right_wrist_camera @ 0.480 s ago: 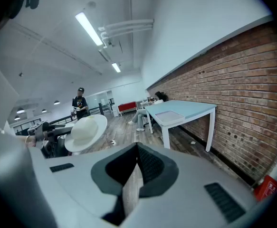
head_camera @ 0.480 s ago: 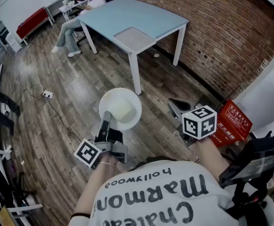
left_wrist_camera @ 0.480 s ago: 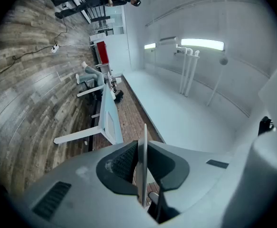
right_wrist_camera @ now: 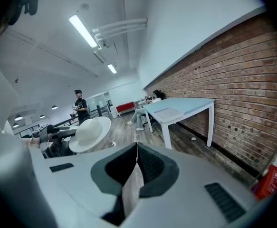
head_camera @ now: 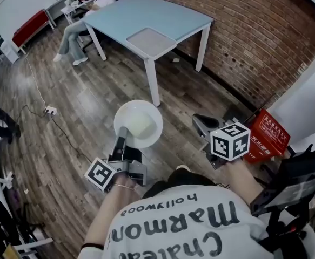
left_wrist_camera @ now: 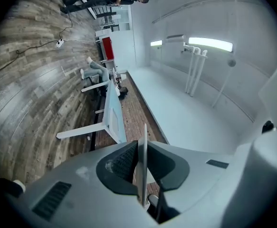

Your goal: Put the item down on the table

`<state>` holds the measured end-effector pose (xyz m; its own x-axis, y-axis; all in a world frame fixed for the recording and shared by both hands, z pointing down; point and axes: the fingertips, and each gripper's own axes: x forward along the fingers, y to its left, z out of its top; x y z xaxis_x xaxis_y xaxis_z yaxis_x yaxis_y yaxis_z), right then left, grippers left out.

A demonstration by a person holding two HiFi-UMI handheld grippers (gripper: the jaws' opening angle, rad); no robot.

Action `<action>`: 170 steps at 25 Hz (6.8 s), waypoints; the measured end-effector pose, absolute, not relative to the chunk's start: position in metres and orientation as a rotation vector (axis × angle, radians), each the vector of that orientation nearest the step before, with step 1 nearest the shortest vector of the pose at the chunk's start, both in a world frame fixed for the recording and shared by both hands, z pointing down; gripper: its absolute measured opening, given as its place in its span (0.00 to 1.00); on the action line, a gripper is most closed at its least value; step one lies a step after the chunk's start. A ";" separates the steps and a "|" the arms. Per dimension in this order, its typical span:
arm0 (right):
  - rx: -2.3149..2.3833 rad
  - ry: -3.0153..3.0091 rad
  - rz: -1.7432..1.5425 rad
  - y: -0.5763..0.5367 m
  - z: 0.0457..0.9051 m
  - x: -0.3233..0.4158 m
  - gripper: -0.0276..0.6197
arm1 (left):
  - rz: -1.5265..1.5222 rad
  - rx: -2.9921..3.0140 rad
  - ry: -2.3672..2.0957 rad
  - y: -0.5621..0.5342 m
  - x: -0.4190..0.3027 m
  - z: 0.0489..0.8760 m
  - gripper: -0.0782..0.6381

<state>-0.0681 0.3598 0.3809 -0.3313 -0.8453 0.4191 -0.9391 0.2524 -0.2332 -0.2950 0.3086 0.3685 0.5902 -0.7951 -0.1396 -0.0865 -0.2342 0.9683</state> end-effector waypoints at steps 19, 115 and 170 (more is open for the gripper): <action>1.563 -2.296 0.654 0.213 0.394 0.019 0.06 | -0.744 1.543 -0.769 0.169 -0.193 0.402 0.15; 1.447 -2.223 1.092 -0.135 0.520 0.089 0.06 | -0.312 1.414 -1.021 -0.211 -0.079 0.546 0.15; 1.329 -2.325 0.836 -0.230 0.430 0.159 0.06 | 0.168 1.779 -1.308 -0.226 -0.040 0.545 0.22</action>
